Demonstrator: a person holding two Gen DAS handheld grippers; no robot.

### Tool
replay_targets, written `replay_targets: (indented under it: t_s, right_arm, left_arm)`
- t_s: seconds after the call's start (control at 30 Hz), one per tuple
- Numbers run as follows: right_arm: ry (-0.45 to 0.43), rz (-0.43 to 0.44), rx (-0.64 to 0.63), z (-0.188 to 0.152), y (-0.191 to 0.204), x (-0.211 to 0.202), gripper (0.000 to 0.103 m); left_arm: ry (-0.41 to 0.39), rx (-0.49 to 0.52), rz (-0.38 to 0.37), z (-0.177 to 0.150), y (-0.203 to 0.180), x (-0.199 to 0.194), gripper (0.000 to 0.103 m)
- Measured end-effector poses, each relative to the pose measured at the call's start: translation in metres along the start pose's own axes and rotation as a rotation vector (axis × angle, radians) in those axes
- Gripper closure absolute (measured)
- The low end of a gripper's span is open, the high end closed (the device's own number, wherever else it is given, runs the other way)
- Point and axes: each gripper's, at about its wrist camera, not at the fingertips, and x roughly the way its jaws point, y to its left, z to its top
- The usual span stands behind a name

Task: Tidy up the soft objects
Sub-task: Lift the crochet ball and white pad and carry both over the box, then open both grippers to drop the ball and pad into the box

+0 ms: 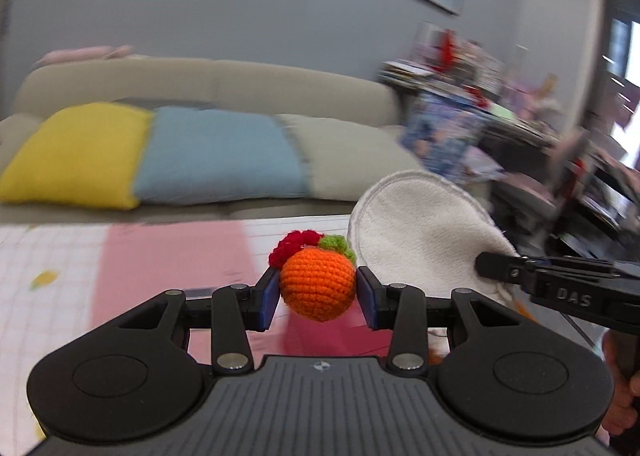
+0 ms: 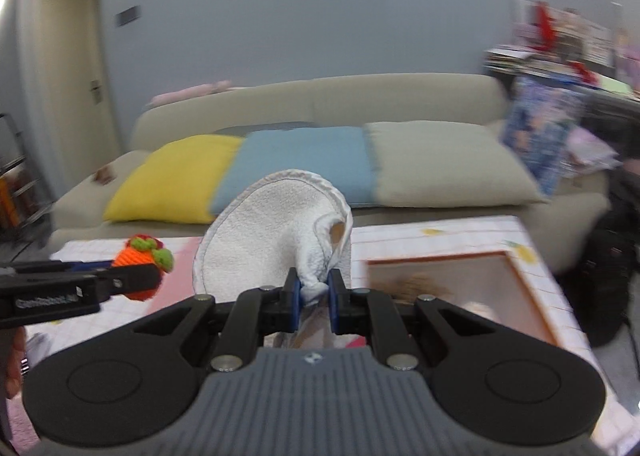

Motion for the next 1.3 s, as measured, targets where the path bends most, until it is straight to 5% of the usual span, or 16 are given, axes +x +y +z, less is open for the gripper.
replay_targets:
  t_s: [0.3,0.53,1.0,1.17,1.3]
  right_arm:
    - [0.130,-0.193,0.120,-0.022,-0.088,-0.003,0.091]
    - [0.317,-0.255,0.139,-0.048,-0.123,0.031,0.091]
    - [0.564,-0.226,0.103,-0.093,-0.131,0.088,0.082]
    - [0.532,-0.231,0.066,-0.091,-0.125,0.076,0.063]
    - [0.496,-0.228,0.019,-0.088,-0.124,0.061,0.059]
  left_arm:
    - [0.117,0.209,-0.201,0.005,-0.099,0.063,0.057]
    - [0.278,0.346,-0.269,-0.011,-0.148,0.115,0.057]
    - [0.464,0.487,-0.300,-0.040,-0.158,0.156,0.057]
    - [0.505,0.518,-0.305,-0.048,-0.162,0.165,0.057]
    - [0.538,0.552,-0.299,-0.055,-0.166,0.171,0.057]
